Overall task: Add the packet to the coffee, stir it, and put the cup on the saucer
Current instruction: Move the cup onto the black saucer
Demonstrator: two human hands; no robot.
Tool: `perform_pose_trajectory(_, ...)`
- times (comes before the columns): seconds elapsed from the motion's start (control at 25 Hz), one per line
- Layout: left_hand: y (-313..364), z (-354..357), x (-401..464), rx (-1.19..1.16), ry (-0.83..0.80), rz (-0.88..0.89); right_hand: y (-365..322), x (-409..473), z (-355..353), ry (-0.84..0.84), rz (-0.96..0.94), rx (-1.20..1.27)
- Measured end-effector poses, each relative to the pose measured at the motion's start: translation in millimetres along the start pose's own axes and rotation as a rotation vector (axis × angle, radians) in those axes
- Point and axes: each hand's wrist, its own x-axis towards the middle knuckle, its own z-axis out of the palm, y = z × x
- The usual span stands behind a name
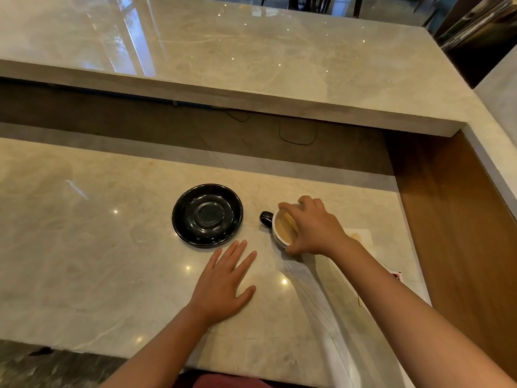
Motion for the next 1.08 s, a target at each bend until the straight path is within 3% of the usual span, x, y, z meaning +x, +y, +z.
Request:
perform_pose_trajectory(0.28,0,0,-1,0.012,-0.005,-0.008,-13,4,-4,0.024,0.037,0.037)
perform_pose_trajectory(0.56,1,-2,1,0.006,0.015,0.003,-68,26,-33,0.124,-0.087,0.087)
perform_pose_trajectory(0.84,-2,-1,2,0.015,0.016,0.005,-126,66,-26,0.077,-0.191,0.106)
perform_pose_trajectory(1.08,-3,-1,3,-0.013,0.036,0.019,-135,80,-12,0.057,-0.218,0.057)
